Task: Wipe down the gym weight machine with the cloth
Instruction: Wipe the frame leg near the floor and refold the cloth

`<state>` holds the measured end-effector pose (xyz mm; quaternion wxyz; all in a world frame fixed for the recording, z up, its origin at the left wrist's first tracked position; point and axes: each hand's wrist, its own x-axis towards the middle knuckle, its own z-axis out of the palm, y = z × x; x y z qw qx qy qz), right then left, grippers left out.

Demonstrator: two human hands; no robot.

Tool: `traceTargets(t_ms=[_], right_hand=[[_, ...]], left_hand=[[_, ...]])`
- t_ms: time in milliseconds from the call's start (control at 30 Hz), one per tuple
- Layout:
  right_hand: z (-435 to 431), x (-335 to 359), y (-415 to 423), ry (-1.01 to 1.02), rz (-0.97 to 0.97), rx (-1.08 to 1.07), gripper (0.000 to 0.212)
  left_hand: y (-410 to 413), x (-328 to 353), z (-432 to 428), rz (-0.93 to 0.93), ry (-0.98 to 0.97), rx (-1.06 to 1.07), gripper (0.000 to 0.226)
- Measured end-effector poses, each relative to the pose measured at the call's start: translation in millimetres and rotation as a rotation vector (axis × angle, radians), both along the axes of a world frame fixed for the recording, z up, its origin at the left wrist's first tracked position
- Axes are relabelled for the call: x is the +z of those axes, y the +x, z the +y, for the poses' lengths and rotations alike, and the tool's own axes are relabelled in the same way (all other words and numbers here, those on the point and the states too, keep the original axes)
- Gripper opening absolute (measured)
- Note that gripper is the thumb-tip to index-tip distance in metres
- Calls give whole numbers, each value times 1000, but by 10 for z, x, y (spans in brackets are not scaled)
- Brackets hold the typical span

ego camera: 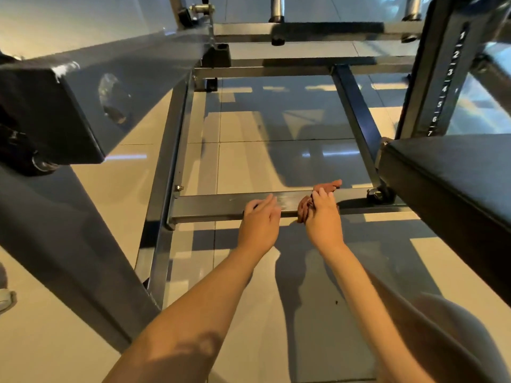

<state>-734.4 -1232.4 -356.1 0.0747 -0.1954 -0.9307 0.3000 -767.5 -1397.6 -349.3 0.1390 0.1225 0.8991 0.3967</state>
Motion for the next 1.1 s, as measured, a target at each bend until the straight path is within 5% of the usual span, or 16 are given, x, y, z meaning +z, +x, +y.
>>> traceTargets(t_ms=[233, 467, 633, 800, 900, 1100], right_hand=[[-882, 60, -333, -148, -81, 372, 46], [-1337, 144, -423, -70, -178, 650, 49], [-1251, 152, -420, -31, -185, 471, 55], [-1328, 590, -332, -520, -185, 323, 33], [-1376, 1115, -135, -802, -62, 93, 31], [-1579, 2418, 95, -992, 30, 10, 30]], left_hand=[[8, 13, -456, 19, -33, 129, 45], [86, 64, -999, 13, -28, 293, 45], [106, 152, -1064, -86, -59, 252, 47], [135, 620, -891, -297, 192, 295, 44], [212, 1130, -845, -229, 218, 260, 45], [426, 2511, -984, -133, 186, 226, 46]])
